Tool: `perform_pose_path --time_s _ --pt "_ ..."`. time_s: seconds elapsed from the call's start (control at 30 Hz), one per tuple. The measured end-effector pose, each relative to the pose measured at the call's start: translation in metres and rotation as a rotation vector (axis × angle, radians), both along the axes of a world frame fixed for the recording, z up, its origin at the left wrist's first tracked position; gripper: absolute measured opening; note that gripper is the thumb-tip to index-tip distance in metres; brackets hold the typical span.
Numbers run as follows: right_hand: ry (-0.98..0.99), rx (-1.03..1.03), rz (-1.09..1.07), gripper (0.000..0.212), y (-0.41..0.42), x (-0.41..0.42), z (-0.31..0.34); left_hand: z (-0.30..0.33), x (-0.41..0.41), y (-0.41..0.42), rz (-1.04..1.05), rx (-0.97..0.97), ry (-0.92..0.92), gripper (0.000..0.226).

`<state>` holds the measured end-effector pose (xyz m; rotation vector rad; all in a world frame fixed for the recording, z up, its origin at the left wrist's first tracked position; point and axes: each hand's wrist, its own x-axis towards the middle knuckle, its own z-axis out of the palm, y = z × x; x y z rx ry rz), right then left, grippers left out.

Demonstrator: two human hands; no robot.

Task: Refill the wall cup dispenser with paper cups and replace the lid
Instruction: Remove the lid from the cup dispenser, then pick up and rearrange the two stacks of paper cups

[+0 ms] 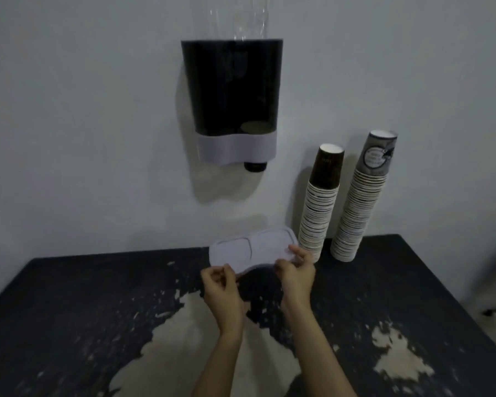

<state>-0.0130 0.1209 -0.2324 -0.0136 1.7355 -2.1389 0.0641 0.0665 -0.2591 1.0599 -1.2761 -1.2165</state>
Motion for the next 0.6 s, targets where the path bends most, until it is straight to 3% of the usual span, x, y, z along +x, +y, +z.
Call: perform_pose_path --time_s 0.13,0.27,0.4,0.5,0.6 --pt "-0.163 0.377 0.197 0.057 0.013 0.004 -0.077 -0.063 0.021 0.003 -0.102 0.159 -0.332 0.011" --pt "0.034 0.755 0.484 0.056 0.026 0.009 -0.115 -0.102 0.040 0.006 -0.271 0.196 -0.670 0.043" --pt "0.267 1.019 0.755 0.053 0.034 0.011 -0.126 -0.114 0.054 0.005 -0.532 0.202 -0.981 0.050" --pt "0.436 1.260 0.937 0.044 0.031 0.005 -0.122 -0.105 0.050 -0.002 -0.605 0.134 -1.240 0.052" --pt "0.384 1.337 0.986 0.042 0.024 -0.002 -0.111 -0.091 0.034 -0.010 -0.690 0.156 -1.466 0.051"
